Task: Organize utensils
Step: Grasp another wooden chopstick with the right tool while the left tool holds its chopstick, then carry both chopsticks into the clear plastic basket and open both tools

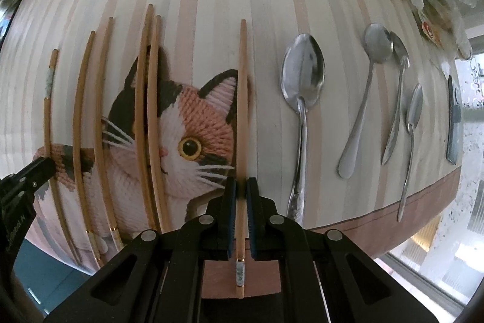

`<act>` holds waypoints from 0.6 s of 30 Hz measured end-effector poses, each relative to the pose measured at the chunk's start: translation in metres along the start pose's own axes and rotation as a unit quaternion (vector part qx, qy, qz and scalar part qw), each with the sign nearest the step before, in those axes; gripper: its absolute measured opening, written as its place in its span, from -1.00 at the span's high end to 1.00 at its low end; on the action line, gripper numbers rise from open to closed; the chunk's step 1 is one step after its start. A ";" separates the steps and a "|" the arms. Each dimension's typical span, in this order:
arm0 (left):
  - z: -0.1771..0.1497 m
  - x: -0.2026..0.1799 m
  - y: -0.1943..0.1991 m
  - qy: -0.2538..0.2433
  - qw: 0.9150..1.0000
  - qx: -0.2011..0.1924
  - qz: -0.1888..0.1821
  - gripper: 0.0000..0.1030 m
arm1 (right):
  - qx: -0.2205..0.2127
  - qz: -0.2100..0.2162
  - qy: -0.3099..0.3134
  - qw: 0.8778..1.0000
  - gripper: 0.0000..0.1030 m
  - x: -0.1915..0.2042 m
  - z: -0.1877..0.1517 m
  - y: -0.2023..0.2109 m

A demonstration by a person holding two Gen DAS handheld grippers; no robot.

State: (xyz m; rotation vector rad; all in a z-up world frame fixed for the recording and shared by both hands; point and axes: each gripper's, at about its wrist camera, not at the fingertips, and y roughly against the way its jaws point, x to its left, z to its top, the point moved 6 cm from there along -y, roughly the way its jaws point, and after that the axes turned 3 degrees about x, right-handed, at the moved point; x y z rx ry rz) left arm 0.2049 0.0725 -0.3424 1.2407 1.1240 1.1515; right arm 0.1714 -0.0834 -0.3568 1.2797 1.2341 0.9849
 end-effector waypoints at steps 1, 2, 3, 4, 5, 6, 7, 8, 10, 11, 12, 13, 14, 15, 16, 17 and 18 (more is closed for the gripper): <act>-0.002 0.002 0.007 0.006 1.000 -0.008 0.004 0.92 | 0.000 0.007 0.001 1.000 0.87 0.001 -0.003 0.002; -0.003 0.003 0.012 0.010 1.000 -0.013 0.006 0.92 | -0.003 0.012 0.005 1.000 0.87 0.002 -0.004 0.005; -0.004 0.005 0.019 0.016 1.000 -0.020 0.007 0.92 | -0.008 0.014 0.010 1.000 0.87 0.000 -0.005 0.010; -0.005 0.006 0.029 0.022 0.999 -0.030 0.009 0.92 | -0.015 0.019 0.015 1.000 0.87 0.002 -0.006 0.017; -0.005 0.007 0.036 0.026 0.999 -0.035 0.008 0.92 | -0.022 0.025 0.020 0.999 0.87 0.003 -0.007 0.024; -0.005 0.006 0.048 0.031 0.998 -0.045 0.005 0.92 | -0.028 0.029 0.024 0.999 0.87 0.003 -0.008 0.030; -0.005 0.006 0.058 0.034 0.998 -0.055 0.005 0.92 | -0.034 0.036 0.028 0.998 0.87 0.004 -0.009 0.038; -0.004 0.005 0.069 0.035 0.997 -0.065 0.005 0.92 | -0.040 0.042 0.031 0.998 0.87 0.005 -0.010 0.045; -0.003 0.002 0.095 0.041 0.995 -0.087 0.000 0.92 | -0.054 0.055 0.040 0.996 0.87 0.005 -0.011 0.063; -0.002 0.000 0.109 0.043 0.994 -0.099 -0.003 0.92 | -0.059 0.062 0.044 0.995 0.87 0.003 -0.012 0.072; 0.002 -0.002 0.123 0.047 0.993 -0.110 -0.007 0.92 | -0.065 0.068 0.049 0.994 0.87 0.003 -0.013 0.081; 0.005 -0.001 0.135 0.049 0.992 -0.119 -0.012 0.92 | -0.073 0.076 0.053 0.993 0.87 0.002 -0.014 0.093; 0.015 0.000 0.147 0.050 0.991 -0.124 -0.015 0.92 | -0.081 0.083 0.058 0.992 0.87 0.001 -0.015 0.103; 0.019 -0.002 0.158 0.052 0.990 -0.132 -0.023 0.92 | -0.091 0.093 0.064 0.989 0.87 0.000 -0.016 0.117; 0.024 -0.007 0.172 0.054 0.988 -0.141 -0.032 0.92 | -0.098 0.099 0.067 0.988 0.87 -0.004 -0.013 0.129; 0.029 -0.011 0.179 0.053 0.987 -0.145 -0.038 0.92 | -0.106 0.106 0.069 0.986 0.87 -0.009 -0.009 0.140; 0.035 -0.015 0.187 0.052 0.986 -0.151 -0.046 0.92 | -0.117 0.117 0.071 0.984 0.87 -0.012 -0.005 0.155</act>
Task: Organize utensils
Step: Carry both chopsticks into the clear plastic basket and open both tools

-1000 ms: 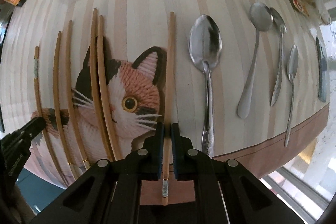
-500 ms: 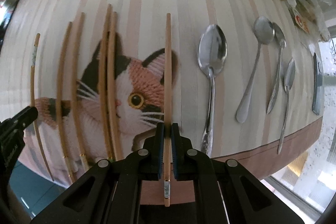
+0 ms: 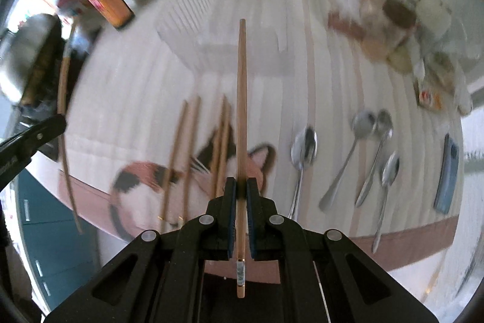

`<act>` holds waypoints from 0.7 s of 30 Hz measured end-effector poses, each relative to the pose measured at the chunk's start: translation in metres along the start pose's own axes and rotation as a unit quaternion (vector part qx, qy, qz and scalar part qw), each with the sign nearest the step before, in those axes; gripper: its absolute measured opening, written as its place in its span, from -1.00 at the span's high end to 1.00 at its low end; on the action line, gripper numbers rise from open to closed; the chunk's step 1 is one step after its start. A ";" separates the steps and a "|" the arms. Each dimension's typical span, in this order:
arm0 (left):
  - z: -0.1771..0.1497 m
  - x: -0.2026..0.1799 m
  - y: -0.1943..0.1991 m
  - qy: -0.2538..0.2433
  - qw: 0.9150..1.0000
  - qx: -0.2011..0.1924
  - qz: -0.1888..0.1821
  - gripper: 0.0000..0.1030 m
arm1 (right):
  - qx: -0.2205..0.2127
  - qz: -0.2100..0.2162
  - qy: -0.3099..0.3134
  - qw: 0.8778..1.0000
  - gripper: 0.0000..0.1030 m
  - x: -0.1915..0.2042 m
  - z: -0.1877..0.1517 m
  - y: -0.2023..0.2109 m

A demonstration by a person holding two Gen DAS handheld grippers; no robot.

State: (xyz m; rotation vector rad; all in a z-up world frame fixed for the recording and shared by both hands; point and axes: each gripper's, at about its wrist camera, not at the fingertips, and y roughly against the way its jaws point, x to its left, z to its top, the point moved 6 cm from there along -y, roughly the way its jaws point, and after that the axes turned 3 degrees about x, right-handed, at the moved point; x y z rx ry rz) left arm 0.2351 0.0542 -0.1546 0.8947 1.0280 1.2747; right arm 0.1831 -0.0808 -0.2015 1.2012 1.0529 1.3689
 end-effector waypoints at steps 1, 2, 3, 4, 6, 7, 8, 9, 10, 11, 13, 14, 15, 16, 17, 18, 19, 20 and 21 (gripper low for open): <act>0.012 -0.008 0.006 0.003 1.000 -0.005 -0.011 0.92 | -0.008 0.008 0.000 1.000 0.87 -0.005 0.010 0.009; 0.023 -0.011 0.009 0.004 1.000 -0.008 -0.023 0.92 | -0.015 0.015 -0.001 1.000 0.87 -0.011 0.023 0.015; 0.034 -0.014 0.012 0.006 0.999 -0.009 -0.034 0.92 | -0.023 0.024 -0.002 0.999 0.87 -0.015 0.035 0.024; 0.048 -0.020 0.012 0.008 0.999 -0.009 -0.048 0.92 | -0.032 0.031 -0.006 0.999 0.87 -0.021 0.051 0.032; 0.075 -0.031 0.011 0.012 0.997 -0.008 -0.071 0.92 | -0.047 0.041 -0.014 0.998 0.87 -0.029 0.082 0.043; 0.090 -0.037 0.008 0.014 0.997 -0.006 -0.081 0.92 | -0.054 0.050 -0.021 0.997 0.87 -0.034 0.099 0.046; 0.102 -0.042 0.004 0.018 0.996 -0.004 -0.088 0.92 | -0.057 0.059 -0.028 0.996 0.87 -0.037 0.115 0.047; 0.117 -0.049 -0.003 0.016 0.995 0.005 -0.101 0.92 | -0.061 0.065 -0.034 0.995 0.87 -0.041 0.131 0.046; 0.127 -0.054 -0.010 0.019 0.994 0.015 -0.109 0.92 | -0.062 0.071 -0.040 0.995 0.87 -0.044 0.147 0.044; 0.137 -0.058 -0.017 0.021 0.993 0.021 -0.113 0.92 | -0.062 0.074 -0.044 0.994 0.87 -0.046 0.160 0.040; 0.153 -0.066 -0.036 0.021 0.992 0.040 -0.120 0.92 | -0.061 0.074 -0.052 0.994 0.87 -0.051 0.187 0.031; 0.159 -0.069 -0.045 0.019 0.992 0.048 -0.118 0.92 | -0.062 0.070 -0.052 0.994 0.87 -0.052 0.198 0.026; 0.165 -0.073 -0.057 0.014 0.992 0.059 -0.114 0.92 | -0.061 0.062 -0.050 0.995 0.87 -0.053 0.212 0.020; 0.169 -0.074 -0.065 0.013 0.992 0.065 -0.108 0.92 | -0.059 0.058 -0.048 0.995 0.87 -0.052 0.219 0.013; 0.173 -0.076 -0.074 0.009 0.992 0.070 -0.103 0.92 | -0.055 0.054 -0.050 0.996 0.87 -0.053 0.229 0.004; 0.176 -0.077 -0.083 0.004 0.992 0.079 -0.099 0.92 | -0.051 0.051 -0.049 0.996 0.87 -0.052 0.235 -0.001; 0.177 -0.077 -0.093 0.003 0.992 0.088 -0.090 0.92 | -0.047 0.047 -0.049 0.997 0.87 -0.053 0.242 -0.008; 0.179 -0.078 -0.101 0.001 0.992 0.094 -0.089 0.91 | -0.041 0.044 -0.048 0.997 0.87 -0.054 0.247 -0.017; 0.180 -0.078 -0.106 -0.001 0.991 0.098 -0.088 0.88 | -0.038 0.042 -0.049 0.997 0.87 -0.055 0.251 -0.022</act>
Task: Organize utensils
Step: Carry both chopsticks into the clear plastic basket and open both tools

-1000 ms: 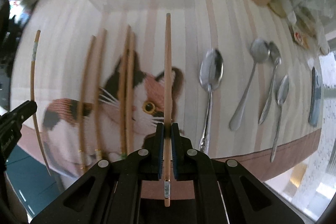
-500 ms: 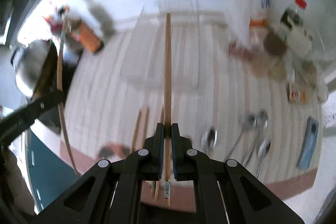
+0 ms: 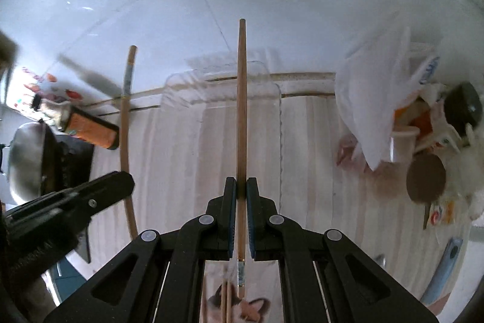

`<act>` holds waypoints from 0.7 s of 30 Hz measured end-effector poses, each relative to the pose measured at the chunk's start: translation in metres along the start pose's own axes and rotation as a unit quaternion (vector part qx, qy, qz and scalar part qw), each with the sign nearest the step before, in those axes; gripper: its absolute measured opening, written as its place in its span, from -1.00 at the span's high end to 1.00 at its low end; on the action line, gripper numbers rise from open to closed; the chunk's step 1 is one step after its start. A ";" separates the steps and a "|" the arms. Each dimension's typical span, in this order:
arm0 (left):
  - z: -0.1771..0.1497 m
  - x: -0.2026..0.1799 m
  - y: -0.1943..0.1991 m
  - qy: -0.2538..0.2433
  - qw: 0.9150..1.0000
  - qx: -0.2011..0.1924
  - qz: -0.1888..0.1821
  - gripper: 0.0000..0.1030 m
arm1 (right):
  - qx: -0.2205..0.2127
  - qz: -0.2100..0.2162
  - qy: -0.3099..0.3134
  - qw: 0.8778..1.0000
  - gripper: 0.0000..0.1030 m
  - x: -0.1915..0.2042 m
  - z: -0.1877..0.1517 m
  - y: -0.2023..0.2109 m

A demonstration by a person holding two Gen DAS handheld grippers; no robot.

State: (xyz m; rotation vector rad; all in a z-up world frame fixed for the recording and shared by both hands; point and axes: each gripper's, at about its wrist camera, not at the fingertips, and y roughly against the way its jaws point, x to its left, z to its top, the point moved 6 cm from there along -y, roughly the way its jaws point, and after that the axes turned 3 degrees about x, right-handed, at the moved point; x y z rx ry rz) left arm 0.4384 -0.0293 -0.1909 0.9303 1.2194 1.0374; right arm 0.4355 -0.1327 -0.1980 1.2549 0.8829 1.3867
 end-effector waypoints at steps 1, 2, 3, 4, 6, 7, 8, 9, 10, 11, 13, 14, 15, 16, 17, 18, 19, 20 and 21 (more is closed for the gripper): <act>0.001 0.005 -0.006 0.005 1.000 0.004 0.016 0.87 | 0.004 -0.003 0.000 1.000 0.87 -0.002 0.003 -0.007; 0.000 0.007 -0.010 0.010 1.000 0.009 0.025 0.87 | 0.011 -0.003 0.000 1.000 0.87 -0.004 0.006 -0.015; 0.000 0.009 -0.012 0.014 0.999 0.010 0.028 0.87 | 0.022 0.001 -0.003 1.000 0.86 -0.005 0.006 -0.022; -0.003 0.012 -0.013 0.016 0.999 0.009 0.031 0.86 | 0.030 0.003 -0.008 1.000 0.86 -0.008 0.007 -0.029; -0.006 0.015 -0.012 0.015 0.999 0.003 0.037 0.83 | 0.034 -0.002 -0.018 0.999 0.81 -0.015 0.008 -0.036; -0.008 0.018 -0.009 0.014 0.999 -0.003 0.045 0.81 | 0.036 0.004 -0.019 0.999 0.71 -0.017 0.007 -0.037; -0.010 0.020 -0.005 0.013 0.998 -0.011 0.053 0.76 | 0.035 0.007 -0.020 0.999 0.55 -0.018 0.005 -0.036; -0.012 0.022 -0.001 0.011 0.998 -0.024 0.064 0.70 | 0.031 0.002 -0.018 0.999 0.47 -0.021 0.003 -0.035; -0.014 0.024 0.005 0.010 0.996 -0.037 0.077 0.64 | 0.027 -0.003 -0.017 0.999 0.36 -0.022 0.003 -0.033; -0.016 0.027 0.009 0.008 0.995 -0.048 0.088 0.45 | 0.023 -0.008 -0.016 1.000 0.30 -0.023 0.001 -0.031; -0.026 0.034 0.024 0.005 0.990 -0.083 0.111 0.08 | 0.016 -0.015 -0.015 1.000 0.21 -0.026 -0.003 -0.023; -0.028 0.038 0.029 0.006 0.988 -0.096 0.121 -0.15 | 0.012 -0.019 -0.016 1.000 0.11 -0.027 -0.007 -0.019; -0.033 0.042 0.036 0.005 0.985 -0.112 0.133 -0.30 | 0.008 -0.023 -0.016 1.000 0.06 -0.030 -0.011 -0.015; -0.040 0.045 0.044 0.004 0.980 -0.134 0.146 -0.38 | 0.004 -0.031 -0.018 0.999 -0.02 -0.033 -0.016 -0.011; -0.042 0.049 0.049 0.006 0.977 -0.147 0.153 -0.58 | -0.003 -0.036 -0.020 0.999 -0.14 -0.035 -0.022 -0.006; -0.047 0.052 0.054 0.007 0.974 -0.161 0.159 -0.80 | -0.010 -0.039 -0.020 0.999 -0.20 -0.037 -0.027 -0.002; -0.053 0.054 0.057 0.005 0.972 -0.172 0.160 -0.92 | -0.017 -0.046 -0.020 0.999 -0.33 -0.039 -0.035 0.002; -0.057 0.056 0.059 0.003 0.971 -0.179 0.160 -1.00 | -0.024 -0.052 -0.021 0.998 -0.46 -0.040 -0.041 0.006; -0.062 0.058 0.061 0.000 0.969 -0.183 0.165 -1.00 | -0.035 -0.054 -0.021 0.998 -0.53 -0.040 -0.048 0.011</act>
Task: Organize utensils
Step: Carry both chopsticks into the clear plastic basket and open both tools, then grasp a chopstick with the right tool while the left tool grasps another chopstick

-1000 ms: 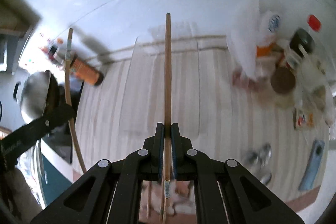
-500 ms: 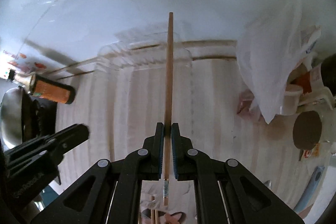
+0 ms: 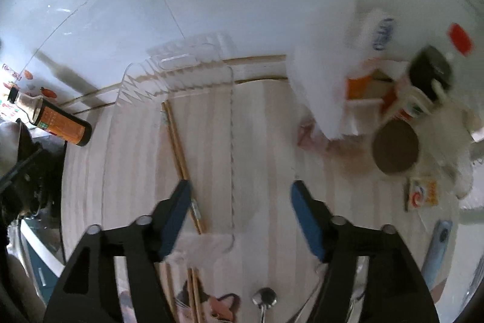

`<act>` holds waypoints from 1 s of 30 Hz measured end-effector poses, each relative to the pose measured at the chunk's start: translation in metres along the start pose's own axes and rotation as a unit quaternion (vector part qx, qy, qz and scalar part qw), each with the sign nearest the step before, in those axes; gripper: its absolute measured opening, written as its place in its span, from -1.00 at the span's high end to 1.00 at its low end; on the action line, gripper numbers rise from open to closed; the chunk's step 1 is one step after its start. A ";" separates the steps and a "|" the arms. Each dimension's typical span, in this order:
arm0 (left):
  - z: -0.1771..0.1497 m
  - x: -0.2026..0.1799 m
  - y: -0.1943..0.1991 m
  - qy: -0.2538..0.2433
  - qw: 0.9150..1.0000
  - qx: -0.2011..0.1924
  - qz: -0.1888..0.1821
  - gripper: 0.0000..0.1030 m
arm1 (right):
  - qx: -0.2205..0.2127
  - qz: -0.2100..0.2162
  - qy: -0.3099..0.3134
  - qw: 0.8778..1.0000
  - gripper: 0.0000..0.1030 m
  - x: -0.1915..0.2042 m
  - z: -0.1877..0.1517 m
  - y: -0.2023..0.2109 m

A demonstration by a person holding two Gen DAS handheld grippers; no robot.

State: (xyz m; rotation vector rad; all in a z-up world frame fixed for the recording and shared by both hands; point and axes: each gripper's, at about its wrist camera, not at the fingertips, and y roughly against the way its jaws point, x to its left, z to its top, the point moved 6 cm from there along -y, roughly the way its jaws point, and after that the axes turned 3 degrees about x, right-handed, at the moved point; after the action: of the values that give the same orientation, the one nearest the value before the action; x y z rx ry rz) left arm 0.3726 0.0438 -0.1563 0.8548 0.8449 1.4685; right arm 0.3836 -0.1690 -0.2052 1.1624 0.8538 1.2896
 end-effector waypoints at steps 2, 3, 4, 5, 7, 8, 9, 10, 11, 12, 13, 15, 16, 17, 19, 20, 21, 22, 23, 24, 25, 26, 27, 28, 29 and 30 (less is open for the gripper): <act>-0.011 0.004 0.003 -0.008 1.000 -0.001 0.013 -1.00 | -0.021 -0.007 0.005 1.000 -0.83 -0.001 -0.016 0.010; -0.019 0.008 0.003 -0.009 1.000 0.001 0.016 -1.00 | -0.027 -0.010 0.006 1.000 -0.84 0.000 -0.022 0.013; -0.025 0.010 0.003 -0.011 1.000 0.003 0.014 -1.00 | -0.035 -0.014 0.010 0.999 -0.85 0.002 -0.030 0.017; -0.033 0.012 0.003 -0.012 1.000 0.005 0.016 -1.00 | -0.039 -0.017 0.014 0.999 -0.85 0.004 -0.038 0.020; -0.051 0.017 0.000 -0.021 1.000 0.016 0.017 -1.00 | -0.037 -0.016 0.016 0.999 -0.85 0.010 -0.054 0.019; -0.059 0.019 -0.004 -0.025 0.999 0.022 0.017 -1.00 | -0.032 -0.014 0.016 0.999 -0.85 0.011 -0.064 0.018; -0.071 0.021 -0.006 -0.029 0.999 0.031 0.017 -1.00 | -0.028 -0.013 0.016 0.999 -0.85 0.012 -0.071 0.016; -0.085 0.024 -0.011 -0.035 0.998 0.043 0.017 -1.00 | -0.024 -0.009 0.016 1.000 -0.85 0.015 -0.081 0.012; -0.101 0.027 -0.018 -0.037 0.997 0.061 0.017 -1.00 | -0.017 -0.005 0.015 1.000 -0.85 0.017 -0.091 0.007; -0.113 0.030 -0.024 -0.038 0.996 0.074 0.019 -1.00 | -0.004 -0.003 0.014 1.000 -0.83 0.017 -0.102 0.002; -0.130 0.033 -0.033 -0.039 0.995 0.094 0.021 -0.99 | 0.007 0.002 0.012 1.000 -0.70 0.018 -0.112 -0.004; -0.159 0.035 -0.048 -0.041 0.991 0.129 0.017 -0.86 | 0.039 0.016 0.006 0.999 -0.23 0.021 -0.134 -0.020; -0.177 0.035 -0.059 -0.042 0.987 0.155 0.006 -0.80 | 0.059 0.023 0.002 0.998 0.02 0.022 -0.145 -0.031; -0.188 0.032 -0.066 -0.040 0.984 0.174 -0.005 -0.58 | 0.079 0.032 -0.001 0.996 0.15 0.023 -0.156 -0.043; -0.215 0.029 -0.082 -0.032 0.973 0.225 -0.036 -0.20 | 0.110 0.045 -0.003 0.993 0.23 0.028 -0.172 -0.063; -0.221 0.028 -0.085 -0.031 0.970 0.236 -0.044 -0.11 | 0.122 0.048 -0.001 0.991 0.23 0.031 -0.180 -0.071; -0.227 0.026 -0.088 -0.033 0.968 0.243 -0.048 -0.04 | 0.134 0.053 0.001 0.990 0.23 0.035 -0.186 -0.079; -0.232 0.025 -0.090 -0.038 0.967 0.245 -0.048 -0.01 | 0.145 0.055 0.007 0.988 0.23 0.039 -0.192 -0.086; -0.233 0.024 -0.090 -0.043 0.968 0.244 -0.047 0.01 | 0.154 0.057 0.012 0.986 0.25 0.044 -0.197 -0.092; -0.235 0.023 -0.091 -0.046 0.968 0.242 -0.047 0.05 | 0.160 0.059 0.016 0.985 0.27 0.048 -0.201 -0.096; -0.237 0.022 -0.091 -0.047 0.968 0.243 -0.047 0.09 | 0.166 0.059 0.022 0.984 0.39 0.052 -0.206 -0.101; -0.239 0.021 -0.092 -0.048 0.967 0.245 -0.049 0.14 | 0.171 0.057 0.028 0.983 0.53 0.055 -0.209 -0.106; -0.241 0.019 -0.093 -0.049 0.966 0.247 -0.053 0.14 | 0.163 0.044 0.033 0.985 0.61 0.056 -0.209 -0.106; -0.242 0.017 -0.092 -0.047 0.966 0.245 -0.063 0.15 | 0.163 0.034 0.039 0.985 0.72 0.056 -0.209 -0.106; -0.244 0.014 -0.093 -0.047 0.966 0.247 -0.068 0.17 | 0.165 0.037 0.037 0.985 0.76 0.056 -0.210 -0.107; -0.246 0.010 -0.093 -0.050 0.964 0.249 -0.074 0.21 | 0.164 0.039 0.031 0.985 0.79 0.053 -0.208 -0.107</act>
State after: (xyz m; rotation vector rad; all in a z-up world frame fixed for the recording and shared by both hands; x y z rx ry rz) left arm 0.1986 0.0522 -0.3531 1.1977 1.1992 1.0831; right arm 0.2202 -0.0731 -0.3523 1.4306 1.1052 1.2859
